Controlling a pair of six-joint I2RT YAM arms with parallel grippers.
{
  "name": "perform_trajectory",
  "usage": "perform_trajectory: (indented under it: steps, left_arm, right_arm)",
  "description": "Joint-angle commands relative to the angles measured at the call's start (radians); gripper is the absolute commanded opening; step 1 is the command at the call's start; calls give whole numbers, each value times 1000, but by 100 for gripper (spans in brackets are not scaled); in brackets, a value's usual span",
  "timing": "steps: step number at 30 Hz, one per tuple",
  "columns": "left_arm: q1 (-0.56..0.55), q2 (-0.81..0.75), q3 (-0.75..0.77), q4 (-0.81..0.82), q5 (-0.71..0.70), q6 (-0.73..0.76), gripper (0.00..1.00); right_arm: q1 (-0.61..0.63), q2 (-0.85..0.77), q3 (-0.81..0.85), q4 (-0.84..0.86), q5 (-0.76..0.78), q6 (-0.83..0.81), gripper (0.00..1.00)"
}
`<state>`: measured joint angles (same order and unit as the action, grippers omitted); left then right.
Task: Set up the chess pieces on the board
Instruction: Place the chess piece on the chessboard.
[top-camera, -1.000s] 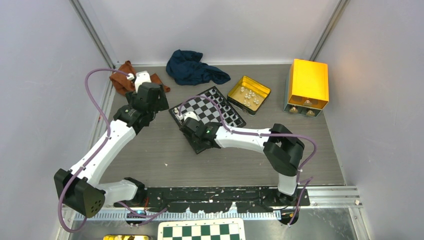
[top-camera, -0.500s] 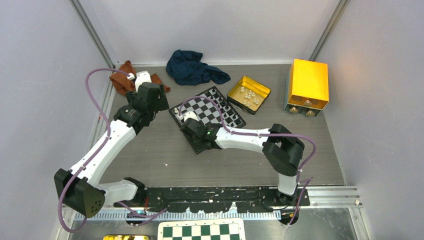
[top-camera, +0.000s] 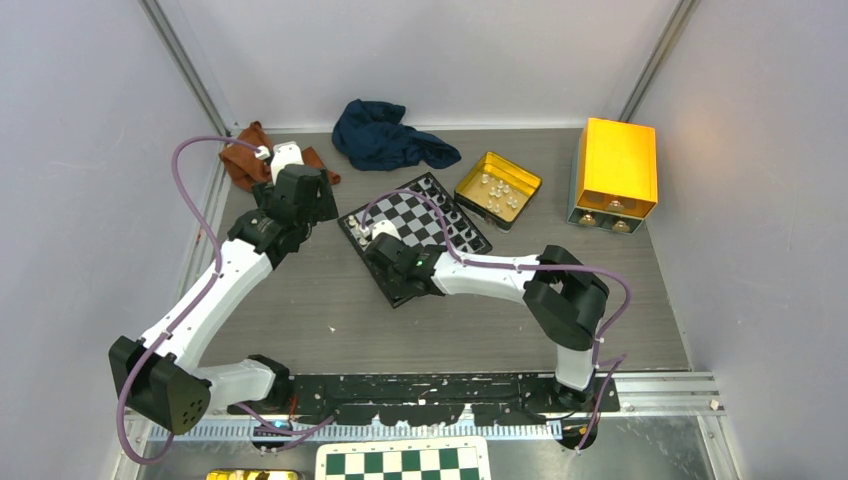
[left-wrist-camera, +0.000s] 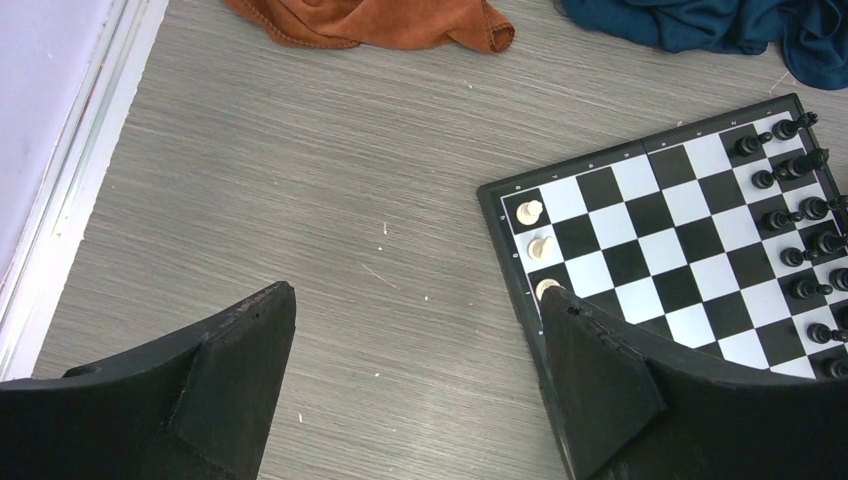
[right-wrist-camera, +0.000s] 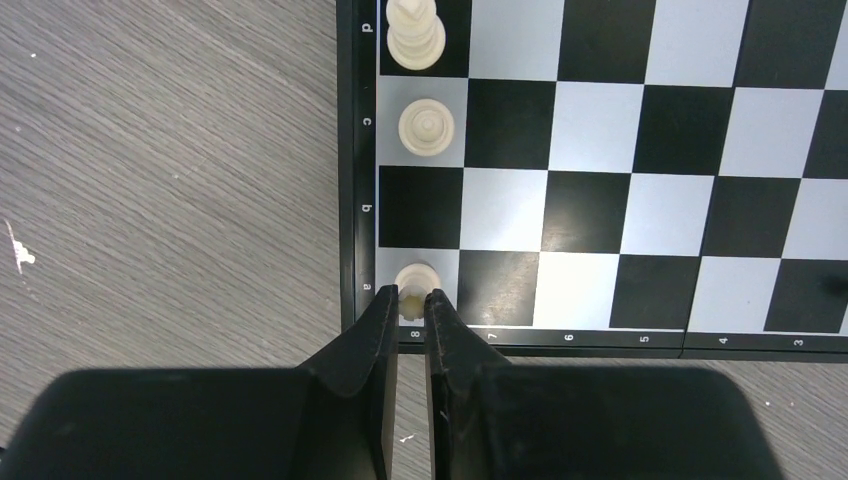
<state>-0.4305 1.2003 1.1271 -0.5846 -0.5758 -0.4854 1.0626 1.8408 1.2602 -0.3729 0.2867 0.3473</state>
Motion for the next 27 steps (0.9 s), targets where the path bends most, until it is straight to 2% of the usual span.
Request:
perform_trajectory:
  steps: [1,6,16,27]
  left_arm:
    - [4,-4,13,42,-21,12,92]
    - [4,-4,11,42,-18,10,92]
    - [4,-8,8,43,-12,5,92]
    - [4,-7,8,42,-4,1,92]
  right_arm:
    - [-6,-2,-8,38,9,18,1]
    - [-8,0,-15,38,2,25,2]
    - [-6,-10,-15,24,-7,41,13]
    - [-7,-30,-26,9,-12,69,12]
